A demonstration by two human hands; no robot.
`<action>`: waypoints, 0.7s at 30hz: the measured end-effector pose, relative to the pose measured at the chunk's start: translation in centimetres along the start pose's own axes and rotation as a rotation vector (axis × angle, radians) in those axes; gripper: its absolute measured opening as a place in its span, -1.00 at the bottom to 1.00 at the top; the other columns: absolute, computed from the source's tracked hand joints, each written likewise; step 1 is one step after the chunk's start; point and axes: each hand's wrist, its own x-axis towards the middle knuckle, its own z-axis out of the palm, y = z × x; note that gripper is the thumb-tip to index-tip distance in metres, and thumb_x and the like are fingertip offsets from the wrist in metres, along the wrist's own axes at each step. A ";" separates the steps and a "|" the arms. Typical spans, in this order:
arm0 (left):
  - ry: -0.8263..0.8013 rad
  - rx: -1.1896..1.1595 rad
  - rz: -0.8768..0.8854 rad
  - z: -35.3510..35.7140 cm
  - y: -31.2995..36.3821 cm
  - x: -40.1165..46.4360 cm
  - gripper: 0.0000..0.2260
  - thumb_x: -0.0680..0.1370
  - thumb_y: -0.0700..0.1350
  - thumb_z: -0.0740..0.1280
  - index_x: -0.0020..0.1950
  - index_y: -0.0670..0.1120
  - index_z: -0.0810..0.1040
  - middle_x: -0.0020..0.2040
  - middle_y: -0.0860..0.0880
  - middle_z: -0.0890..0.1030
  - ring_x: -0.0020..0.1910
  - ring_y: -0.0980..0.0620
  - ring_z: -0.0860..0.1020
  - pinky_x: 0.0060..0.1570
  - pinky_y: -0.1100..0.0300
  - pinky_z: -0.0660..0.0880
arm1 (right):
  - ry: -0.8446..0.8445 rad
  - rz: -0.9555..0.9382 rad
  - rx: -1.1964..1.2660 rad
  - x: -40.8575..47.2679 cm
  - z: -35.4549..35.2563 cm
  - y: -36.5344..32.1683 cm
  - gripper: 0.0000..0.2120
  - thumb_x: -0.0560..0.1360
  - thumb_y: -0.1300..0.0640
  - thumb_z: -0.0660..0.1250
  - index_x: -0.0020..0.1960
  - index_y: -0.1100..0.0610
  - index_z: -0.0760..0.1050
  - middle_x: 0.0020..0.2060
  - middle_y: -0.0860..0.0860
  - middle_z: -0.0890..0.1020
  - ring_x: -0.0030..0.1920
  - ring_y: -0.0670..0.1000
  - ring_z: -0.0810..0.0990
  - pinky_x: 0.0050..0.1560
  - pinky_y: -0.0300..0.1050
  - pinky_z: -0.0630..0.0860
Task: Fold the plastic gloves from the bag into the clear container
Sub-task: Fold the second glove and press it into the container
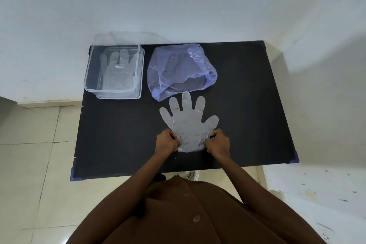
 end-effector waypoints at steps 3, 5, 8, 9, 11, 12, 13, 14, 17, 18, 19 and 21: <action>-0.012 -0.104 -0.051 0.5 0.5 -0.1 -0.77 0.38 -0.24 0.53 -0.13 -0.08 0.51 -0.10 -0.15 0.67 -0.20 -0.08 0.69 -0.12 0.01 0.70 | -0.031 0.068 0.146 0.5 0.1 0.0 -0.75 0.44 0.21 0.49 0.05 0.06 0.48 -0.06 0.01 0.60 -0.17 0.03 0.68 -0.13 0.08 0.72; -0.054 -0.317 -0.132 0.6 1.0 -0.4 -0.78 0.42 -0.27 0.50 -0.05 -0.12 0.50 -0.06 -0.15 0.65 -0.18 -0.06 0.68 -0.19 0.08 0.69 | -0.030 0.098 0.265 0.5 -0.1 -0.1 -0.76 0.45 0.19 0.50 0.03 0.07 0.50 -0.06 0.03 0.62 -0.17 0.01 0.69 -0.20 -0.03 0.72; -0.128 -0.749 -0.231 0.3 2.3 -0.8 -0.78 0.45 -0.34 0.41 0.05 -0.19 0.47 -0.01 -0.19 0.60 -0.03 -0.12 0.64 -0.21 0.07 0.66 | -0.029 0.107 0.473 0.4 -0.7 0.0 -0.80 0.49 0.16 0.47 0.08 0.11 0.52 0.01 0.09 0.64 -0.08 0.03 0.69 -0.19 -0.12 0.70; -0.146 -0.860 -0.253 0.0 2.7 -1.0 -0.78 0.46 -0.35 0.38 0.06 -0.21 0.48 -0.02 -0.20 0.61 -0.01 -0.14 0.64 -0.20 0.08 0.65 | -0.038 0.114 0.539 0.4 -0.8 0.0 -0.78 0.50 0.14 0.46 0.10 0.11 0.52 0.05 0.09 0.62 -0.05 0.05 0.68 -0.15 -0.09 0.70; -0.164 -1.006 -0.263 -0.4 3.5 -1.3 -0.85 0.47 -0.38 0.33 0.02 -0.23 0.50 -0.08 -0.19 0.62 -0.06 -0.12 0.64 -0.20 0.11 0.65 | -0.083 0.142 0.661 0.3 -1.1 0.0 -0.70 0.48 0.06 0.48 0.16 0.08 0.50 0.11 0.06 0.57 0.03 0.08 0.65 -0.08 0.00 0.71; -0.170 -1.055 -0.259 -0.6 3.7 -1.3 -0.87 0.48 -0.38 0.32 -0.01 -0.23 0.51 -0.10 -0.18 0.63 -0.09 -0.10 0.65 -0.21 0.13 0.66 | -0.116 0.156 0.714 0.3 -1.2 -0.2 -0.64 0.47 0.02 0.49 0.20 0.05 0.48 0.14 0.04 0.54 0.07 0.09 0.63 -0.08 0.04 0.71; -0.176 -1.093 -0.254 -0.8 3.9 -1.4 -0.88 0.49 -0.39 0.31 -0.02 -0.23 0.51 -0.12 -0.17 0.64 -0.11 -0.09 0.65 -0.23 0.15 0.66 | -0.155 0.158 0.757 0.2 -1.3 -0.4 -0.60 0.47 -0.02 0.49 0.25 0.02 0.46 0.16 0.02 0.53 0.09 0.11 0.63 -0.08 0.07 0.71; -0.177 -1.109 -0.250 -0.9 4.0 -1.5 -0.87 0.49 -0.39 0.31 -0.02 -0.22 0.51 -0.13 -0.16 0.64 -0.12 -0.08 0.65 -0.23 0.15 0.67 | -0.194 0.149 0.799 0.0 -1.4 -0.7 -0.55 0.48 -0.04 0.48 0.31 -0.03 0.44 0.16 0.02 0.52 0.10 0.13 0.63 -0.08 0.09 0.71; -0.155 -1.040 -0.239 -0.9 3.8 -1.4 -0.82 0.47 -0.39 0.33 0.02 -0.21 0.48 -0.12 -0.15 0.61 -0.13 -0.07 0.64 -0.24 0.12 0.65 | -0.282 0.106 0.879 -0.1 -1.7 -1.1 -0.44 0.51 -0.04 0.45 0.46 -0.13 0.34 0.21 0.03 0.53 0.10 0.19 0.67 -0.06 0.14 0.70; -0.155 -1.003 -0.232 -0.9 3.6 -1.5 -0.80 0.47 -0.39 0.34 0.04 -0.20 0.47 -0.11 -0.15 0.60 -0.13 -0.07 0.63 -0.26 0.12 0.65 | -0.310 0.092 0.881 0.0 -1.7 -1.2 -0.42 0.52 -0.02 0.45 0.48 -0.14 0.33 0.26 0.02 0.50 0.12 0.19 0.66 -0.04 0.17 0.70; -0.164 -0.970 -0.223 -0.9 3.4 -1.6 -0.79 0.47 -0.39 0.34 0.05 -0.18 0.46 -0.11 -0.15 0.59 -0.13 -0.07 0.63 -0.28 0.13 0.64 | -0.342 0.082 0.878 0.1 -1.6 -1.3 -0.42 0.52 0.01 0.45 0.48 -0.14 0.34 0.30 0.00 0.47 0.15 0.19 0.64 -0.02 0.18 0.69; -0.196 -0.911 -0.207 -0.9 2.8 -2.0 -0.76 0.49 -0.39 0.33 0.09 -0.16 0.45 -0.08 -0.16 0.57 -0.13 -0.05 0.61 -0.28 0.12 0.62 | -0.412 0.076 0.886 0.4 -1.7 -1.4 -0.47 0.51 0.06 0.46 0.45 -0.11 0.42 0.34 -0.04 0.44 0.21 0.15 0.60 -0.02 0.15 0.69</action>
